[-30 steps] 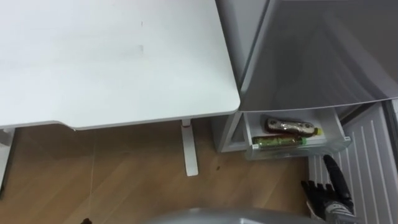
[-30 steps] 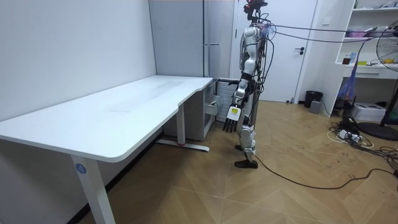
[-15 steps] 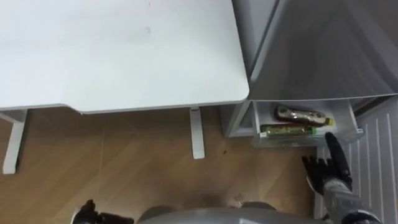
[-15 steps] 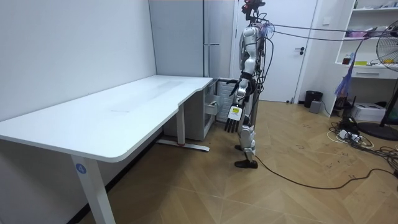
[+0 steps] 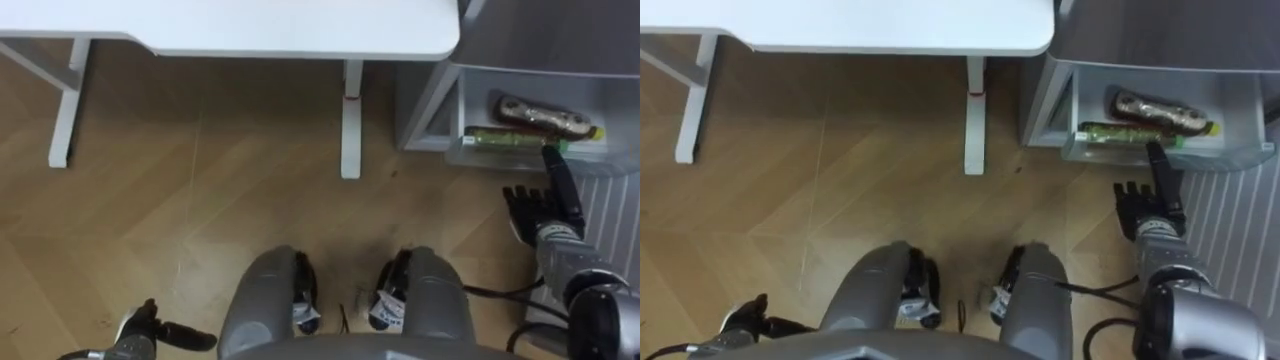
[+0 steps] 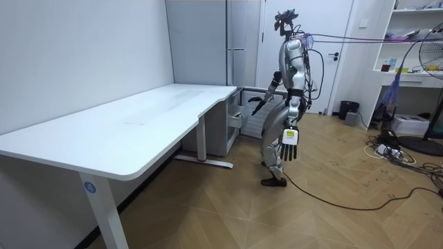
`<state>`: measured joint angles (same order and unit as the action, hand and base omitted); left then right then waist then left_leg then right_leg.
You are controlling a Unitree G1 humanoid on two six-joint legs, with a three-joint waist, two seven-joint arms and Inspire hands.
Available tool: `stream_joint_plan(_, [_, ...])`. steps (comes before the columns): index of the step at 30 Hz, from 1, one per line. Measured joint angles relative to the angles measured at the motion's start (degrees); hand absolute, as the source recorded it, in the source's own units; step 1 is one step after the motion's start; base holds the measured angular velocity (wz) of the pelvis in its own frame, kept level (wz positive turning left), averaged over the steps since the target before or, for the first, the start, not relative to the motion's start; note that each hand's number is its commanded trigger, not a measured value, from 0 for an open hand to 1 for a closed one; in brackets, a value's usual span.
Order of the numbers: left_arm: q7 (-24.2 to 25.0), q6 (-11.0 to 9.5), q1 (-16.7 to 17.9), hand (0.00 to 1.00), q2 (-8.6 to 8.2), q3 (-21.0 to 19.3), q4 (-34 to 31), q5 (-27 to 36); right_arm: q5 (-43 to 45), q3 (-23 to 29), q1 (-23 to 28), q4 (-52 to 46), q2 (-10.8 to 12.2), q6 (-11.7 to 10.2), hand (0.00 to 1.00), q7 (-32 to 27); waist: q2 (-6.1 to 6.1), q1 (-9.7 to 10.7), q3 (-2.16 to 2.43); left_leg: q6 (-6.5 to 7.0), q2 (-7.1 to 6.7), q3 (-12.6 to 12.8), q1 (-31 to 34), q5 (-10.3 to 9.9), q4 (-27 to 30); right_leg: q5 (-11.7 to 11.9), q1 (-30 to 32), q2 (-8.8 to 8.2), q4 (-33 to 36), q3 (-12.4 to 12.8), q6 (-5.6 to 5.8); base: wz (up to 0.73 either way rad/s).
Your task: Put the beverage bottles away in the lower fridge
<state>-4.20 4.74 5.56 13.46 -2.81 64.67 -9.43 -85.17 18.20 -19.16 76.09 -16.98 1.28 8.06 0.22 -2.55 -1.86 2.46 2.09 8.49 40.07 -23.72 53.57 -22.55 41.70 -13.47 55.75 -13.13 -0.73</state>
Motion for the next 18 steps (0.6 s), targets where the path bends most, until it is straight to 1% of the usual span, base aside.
stream_joint_plan(1, [0.02,0.05,-0.02,0.0,0.34,0.8,-0.09,0.09,0.09,-0.75,0.0,0.02,-0.59,-0.01,0.0,0.0,-0.02,-0.02,0.01,0.13,0.17,0.0,1.14,-0.08,0.91,-0.25,1.16,-0.39,1.07,0.03,-0.13,0.15])
stream_joint_plan(2, [0.15,0.05,-0.06,0.0,1.02,2.3,-0.28,0.19,0.24,-2.0,-0.07,0.0,-1.83,0.02,0.0,-0.01,0.0,-0.26,0.07,0.45,0.25,0.01,3.55,-0.31,2.78,-0.68,3.49,-0.67,2.93,0.33,-0.1,0.09])
stream_joint_plan(3, [0.32,0.0,-0.14,0.0,1.56,3.21,-0.37,0.57,0.24,-2.69,-0.32,0.0,-3.14,0.03,0.0,-0.02,-0.02,-0.88,0.06,0.46,0.3,0.06,5.99,-0.65,4.84,-0.88,5.86,-0.86,4.73,0.71,-0.45,0.04])
stream_joint_plan(4, [0.49,-0.01,-0.17,0.0,1.75,3.26,-0.41,0.92,0.26,-3.15,-0.49,0.0,-3.85,0.03,0.0,-0.02,-0.03,-1.06,0.08,0.47,0.41,0.04,7.33,-0.89,6.08,-1.01,7.17,-0.86,5.83,0.95,-0.58,-0.05])
stream_joint_plan(6, [1.05,0.16,-0.21,0.0,2.15,3.81,-0.49,0.94,0.28,-3.58,-1.84,-0.01,-6.41,-0.02,0.0,0.01,-0.17,-1.33,0.08,0.67,0.49,0.11,11.86,-1.87,10.45,-1.86,11.99,-1.42,10.18,1.92,-0.93,0.0])
stream_joint_plan(7, [1.07,0.22,-0.21,0.0,2.22,4.23,-0.49,0.94,0.29,-3.72,-2.16,0.0,-6.93,-0.02,0.0,0.01,-0.17,-1.33,0.09,0.71,0.56,0.14,12.95,-2.09,11.45,-2.04,13.1,-1.46,11.15,2.15,-0.94,0.0])
stream_joint_plan(9, [1.05,0.22,-0.25,0.0,2.58,6.0,-0.49,0.97,0.92,-5.54,-3.95,-0.04,-8.79,-0.03,0.0,-0.11,-0.18,-1.45,0.11,0.89,1.29,0.16,17.26,-2.77,15.07,-2.31,17.34,-1.49,14.08,2.42,-1.37,-0.07])
stream_joint_plan(10, [1.05,0.22,-0.37,0.0,2.68,6.41,-0.54,1.24,0.99,-5.94,-4.38,-0.03,-9.19,-0.02,0.0,-0.23,-0.2,-1.43,0.14,0.93,1.33,0.08,18.33,-2.84,15.85,-2.34,18.31,-1.49,14.74,2.5,-1.44,0.0])
stream_joint_plan(12, [1.08,0.38,-1.12,0.0,3.07,7.73,-0.81,3.35,1.01,-7.92,-6.5,0.12,-11.2,-0.05,0.0,-1.08,-0.3,-1.66,0.15,1.29,1.73,0.16,22.33,-3.08,18.7,-2.49,22.47,-1.62,17.59,3.21,-1.72,0.02])
stream_joint_plan(13, [1.12,0.39,-1.17,0.0,3.27,8.65,-1.33,4.26,1.19,-8.27,-7.36,0.11,-11.9,-0.06,0.0,-1.21,-0.38,-1.69,0.11,1.52,2.11,0.21,23.81,-3.45,20.26,-2.81,24.05,-2.11,19.24,3.41,-2.01,0.04])
stream_joint_plan(15, [1.47,0.44,-1.13,0.0,3.45,8.82,-2.16,4.97,1.59,-9.22,-8.43,0.06,-12.56,-0.06,0.0,-1.57,-0.56,-1.63,0.05,1.75,2.26,0.4,25.71,-3.94,22.33,-3.38,26.03,-2.83,21.35,3.62,-2.24,0.05])
stream_joint_plan(16, [1.55,0.57,-1.0,0.0,3.61,8.95,-2.74,5.22,1.77,-9.67,-8.63,-0.08,-12.74,-0.06,0.0,-1.69,-0.72,-1.47,0.12,1.8,2.23,0.39,26.43,-4.08,22.91,-3.57,26.74,-3.17,21.96,3.7,-2.32,0.09])
stream_joint_plan(18, [1.68,1.06,-0.79,0.0,4.24,9.78,-5.03,5.59,1.7,-10.32,-9.0,-2.23,-13.08,-0.04,0.0,-2.56,-1.71,-1.43,0.04,1.87,2.19,0.42,28.7,-4.13,24.56,-4.0,29.21,-3.86,23.97,3.89,-2.71,0.1])
